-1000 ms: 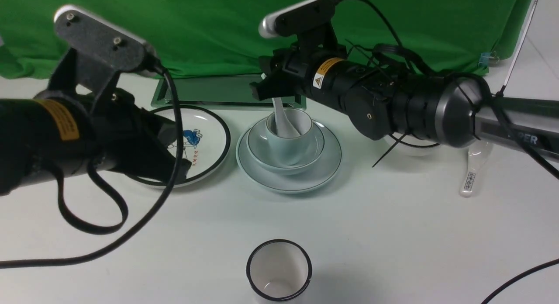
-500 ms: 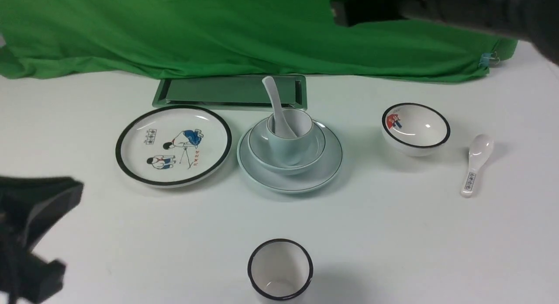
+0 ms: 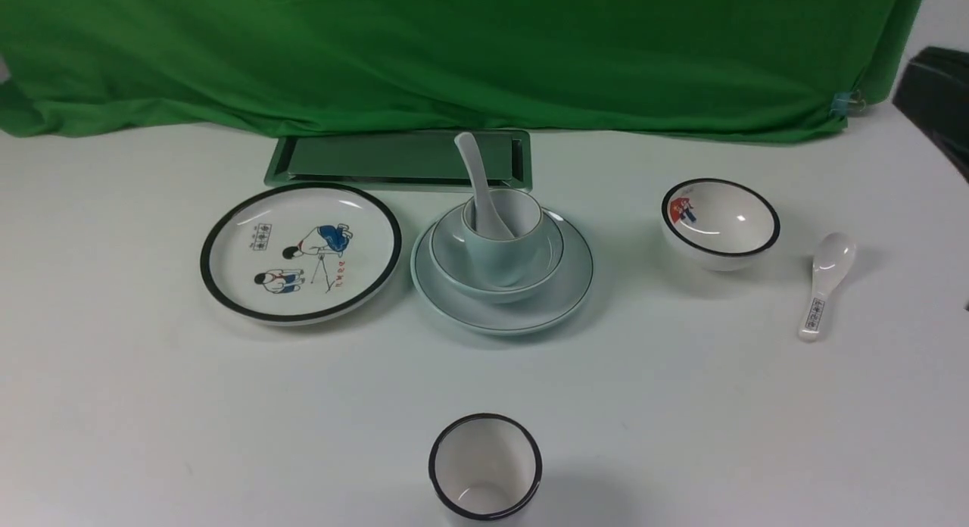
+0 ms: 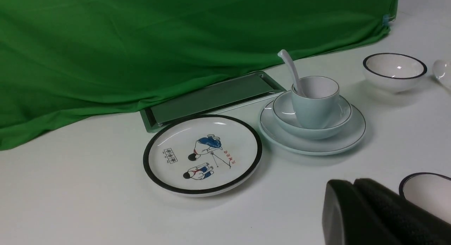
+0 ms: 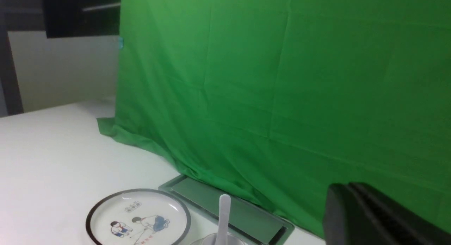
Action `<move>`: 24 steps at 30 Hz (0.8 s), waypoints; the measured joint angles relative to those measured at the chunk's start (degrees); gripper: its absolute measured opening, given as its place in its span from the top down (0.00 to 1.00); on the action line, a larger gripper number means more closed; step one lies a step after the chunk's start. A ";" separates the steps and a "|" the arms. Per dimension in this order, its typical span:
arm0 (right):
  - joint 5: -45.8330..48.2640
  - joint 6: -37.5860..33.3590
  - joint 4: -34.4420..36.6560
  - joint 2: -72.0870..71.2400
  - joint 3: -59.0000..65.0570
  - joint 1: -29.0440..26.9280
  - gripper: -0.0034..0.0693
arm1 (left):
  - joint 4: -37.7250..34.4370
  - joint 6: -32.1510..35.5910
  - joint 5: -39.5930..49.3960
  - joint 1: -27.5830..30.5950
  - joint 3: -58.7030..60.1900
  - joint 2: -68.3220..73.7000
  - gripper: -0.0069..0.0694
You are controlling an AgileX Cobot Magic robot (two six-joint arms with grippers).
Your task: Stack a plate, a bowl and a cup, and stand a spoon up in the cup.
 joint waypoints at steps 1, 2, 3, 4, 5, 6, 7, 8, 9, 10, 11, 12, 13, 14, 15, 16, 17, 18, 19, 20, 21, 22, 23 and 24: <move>0.07 0.00 0.00 -1.99 1.06 0.00 0.93 | 0.00 0.00 0.00 0.00 0.00 0.00 0.95; 0.15 0.00 0.00 -2.79 1.42 0.00 0.93 | 0.00 0.00 0.00 0.00 0.00 0.00 0.95; 0.26 0.00 0.00 -3.61 1.75 0.00 0.93 | 0.00 0.00 0.06 0.00 0.00 0.00 0.95; 0.26 0.00 0.00 -4.21 1.98 0.00 0.93 | 0.00 0.00 0.06 0.00 0.00 0.00 0.95; 0.26 0.00 0.00 -4.29 1.96 0.00 0.93 | 0.00 0.00 0.06 0.00 0.00 0.00 0.95; 0.26 0.00 0.00 -4.75 2.03 0.00 0.93 | 0.00 0.00 0.06 0.00 0.00 0.00 0.95; 0.16 0.00 0.00 -4.87 2.03 0.00 0.92 | 0.00 0.00 0.06 0.00 0.00 0.00 0.95; 0.18 0.00 0.00 -4.86 2.06 0.00 0.92 | 0.00 0.00 0.10 0.00 0.00 0.00 0.95; 0.18 0.00 0.00 -4.86 2.10 0.00 0.92 | 0.00 0.00 0.10 0.00 0.00 0.00 0.95; 0.18 0.00 0.00 -4.86 2.13 0.00 0.91 | 0.00 0.00 0.10 0.00 0.00 0.00 0.95; 0.24 0.00 0.00 -4.86 2.17 0.00 0.91 | 0.00 0.00 0.17 0.00 0.00 0.00 0.95; 0.24 0.00 0.00 -4.86 2.17 0.00 0.91 | 0.00 0.00 0.17 0.00 0.00 0.00 0.95; 0.24 0.00 0.00 -4.86 2.17 0.00 0.91 | 0.00 0.00 0.17 0.00 0.00 0.00 0.95; 0.24 0.00 0.00 -4.86 2.17 0.00 0.91 | 0.00 0.00 0.17 0.00 0.00 0.00 0.95; 0.24 0.00 0.00 -4.86 2.17 0.00 0.90 | 0.00 0.00 0.17 0.00 0.00 0.00 0.95; 0.24 0.00 0.00 -4.86 2.17 0.00 0.90 | 0.00 0.00 0.17 0.00 0.00 0.00 0.95; 0.00 0.00 0.00 -4.86 2.17 0.00 0.90 | 0.00 0.00 0.17 0.00 0.00 0.00 0.95; -0.57 0.00 0.00 -4.86 2.20 0.00 0.90 | 0.00 0.00 0.17 0.00 0.00 0.00 0.95; -1.04 0.15 0.00 -4.86 2.25 0.00 0.90 | 0.00 0.00 0.17 0.00 0.00 0.00 0.95; -1.30 0.86 0.00 -4.86 2.25 0.00 0.91 | 0.00 0.00 0.17 0.00 0.00 0.00 0.95; -1.21 3.15 0.00 -4.93 2.34 0.00 0.92 | 0.05 0.00 0.19 0.00 0.00 0.00 0.95; -1.03 5.40 0.00 -5.00 2.60 0.00 0.93 | 0.02 0.00 0.19 0.00 0.00 0.00 0.95; -0.98 5.85 0.00 -5.08 2.84 0.00 0.93 | 0.02 0.00 0.19 0.00 0.00 0.00 0.95; 0.04 8.48 0.00 -5.88 4.49 0.00 0.94 | 0.02 0.00 0.19 0.00 0.00 0.00 0.95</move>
